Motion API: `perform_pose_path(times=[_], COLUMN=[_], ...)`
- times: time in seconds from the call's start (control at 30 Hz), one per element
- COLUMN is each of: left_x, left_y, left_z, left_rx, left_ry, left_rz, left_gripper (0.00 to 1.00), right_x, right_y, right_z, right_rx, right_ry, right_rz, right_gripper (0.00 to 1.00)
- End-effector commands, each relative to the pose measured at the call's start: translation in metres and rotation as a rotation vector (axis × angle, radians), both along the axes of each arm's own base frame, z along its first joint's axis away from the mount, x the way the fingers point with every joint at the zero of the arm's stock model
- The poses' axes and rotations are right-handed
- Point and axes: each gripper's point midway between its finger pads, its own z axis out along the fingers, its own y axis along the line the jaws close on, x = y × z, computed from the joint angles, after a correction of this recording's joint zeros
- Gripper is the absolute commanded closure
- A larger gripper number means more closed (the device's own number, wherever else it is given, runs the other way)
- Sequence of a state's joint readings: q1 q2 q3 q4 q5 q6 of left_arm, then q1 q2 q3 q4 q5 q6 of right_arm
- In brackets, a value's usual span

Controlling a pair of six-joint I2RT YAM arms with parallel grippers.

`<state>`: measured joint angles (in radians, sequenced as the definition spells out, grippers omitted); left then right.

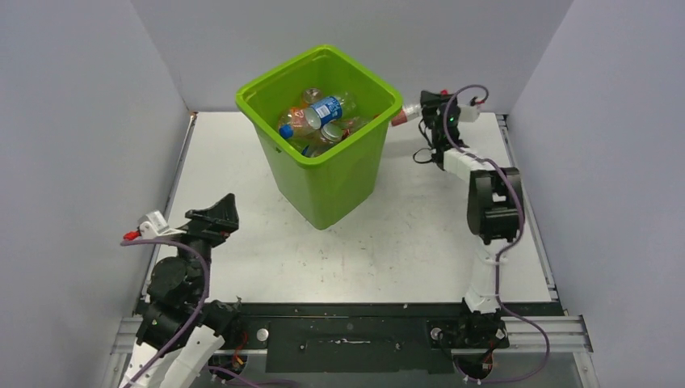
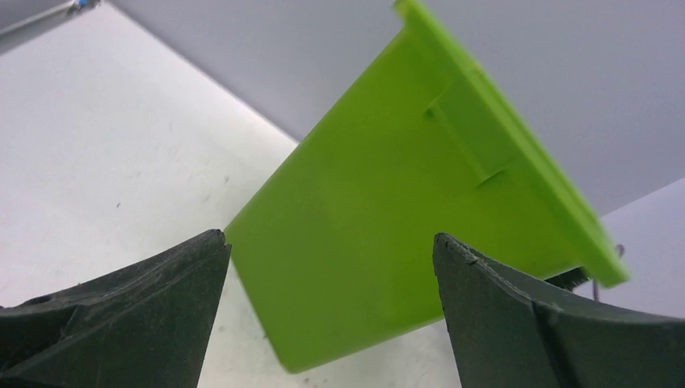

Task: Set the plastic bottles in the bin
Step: Pick up the plastic bottle from the corner of the board.

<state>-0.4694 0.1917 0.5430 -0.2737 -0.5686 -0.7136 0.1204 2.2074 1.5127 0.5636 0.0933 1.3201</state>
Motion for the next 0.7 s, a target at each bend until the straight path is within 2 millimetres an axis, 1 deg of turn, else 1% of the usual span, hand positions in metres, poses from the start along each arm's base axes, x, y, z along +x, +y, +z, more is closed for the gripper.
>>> perform_pose_path(times=[0.0, 0.03, 0.1, 0.17, 0.23, 0.27, 0.3, 0.33, 0.37, 0.4, 0.43, 0.5, 0.53, 0.57, 0.63, 0.67], left_x=[-0.027, -0.031, -0.038, -0.043, -0.047, -0.053, -0.051, -0.059, -0.063, -0.062, -0.069, -0.086, -0.103, -0.112, -0.126, -0.128], left_y=[0.019, 0.022, 0.025, 0.024, 0.016, 0.01, -0.001, -0.008, -0.025, -0.047, -0.067, -0.109, -0.131, -0.146, -0.167, -0.174], left_z=[0.072, 0.084, 0.109, 0.135, 0.166, 0.187, 0.204, 0.224, 0.242, 0.256, 0.27, 0.292, 0.298, 0.304, 0.307, 0.306], left_rx=[-0.021, -0.02, -0.006, 0.011, 0.038, 0.051, 0.07, 0.08, 0.108, 0.146, 0.178, 0.215, 0.233, 0.234, 0.187, 0.176], left_ry=[-0.16, -0.185, -0.239, -0.292, -0.356, -0.405, -0.429, -0.477, -0.513, -0.535, -0.576, -0.647, -0.683, -0.705, -0.699, -0.706], left_rz=[0.028, 0.034, 0.034, 0.017, -0.028, -0.063, -0.113, -0.164, -0.249, -0.353, -0.462, -0.715, -0.879, -0.995, -1.203, -1.261], left_gripper=[0.04, 0.04, 0.04, 0.04, 0.04, 0.04, 0.04, 0.04, 0.04, 0.04, 0.04, 0.04, 0.04, 0.04, 0.04, 0.04], right_x=[-0.074, -0.092, -0.128, -0.164, -0.201, -0.221, -0.248, -0.269, -0.289, -0.308, -0.329, -0.366, -0.384, -0.401, -0.432, -0.448], right_y=[-0.05, -0.058, -0.067, -0.072, -0.071, -0.066, -0.06, -0.051, -0.039, -0.027, -0.007, 0.02, 0.033, 0.045, 0.064, 0.07], right_z=[0.225, 0.246, 0.283, 0.313, 0.343, 0.359, 0.38, 0.394, 0.407, 0.416, 0.424, 0.433, 0.437, 0.438, 0.437, 0.438], right_rx=[-0.245, -0.284, -0.339, -0.374, -0.392, -0.399, -0.418, -0.441, -0.465, -0.487, -0.514, -0.534, -0.545, -0.55, -0.537, -0.525], right_ry=[-0.282, -0.279, -0.29, -0.318, -0.379, -0.425, -0.489, -0.544, -0.598, -0.644, -0.708, -0.798, -0.837, -0.866, -0.913, -0.938], right_rz=[-0.227, -0.265, -0.312, -0.334, -0.32, -0.289, -0.25, -0.192, -0.122, -0.049, 0.069, 0.244, 0.334, 0.426, 0.578, 0.638], right_gripper=[0.95, 0.95, 0.95, 0.95, 0.95, 0.95, 0.95, 0.95, 0.95, 0.95, 0.95, 0.95, 0.95, 0.95, 0.95, 0.95])
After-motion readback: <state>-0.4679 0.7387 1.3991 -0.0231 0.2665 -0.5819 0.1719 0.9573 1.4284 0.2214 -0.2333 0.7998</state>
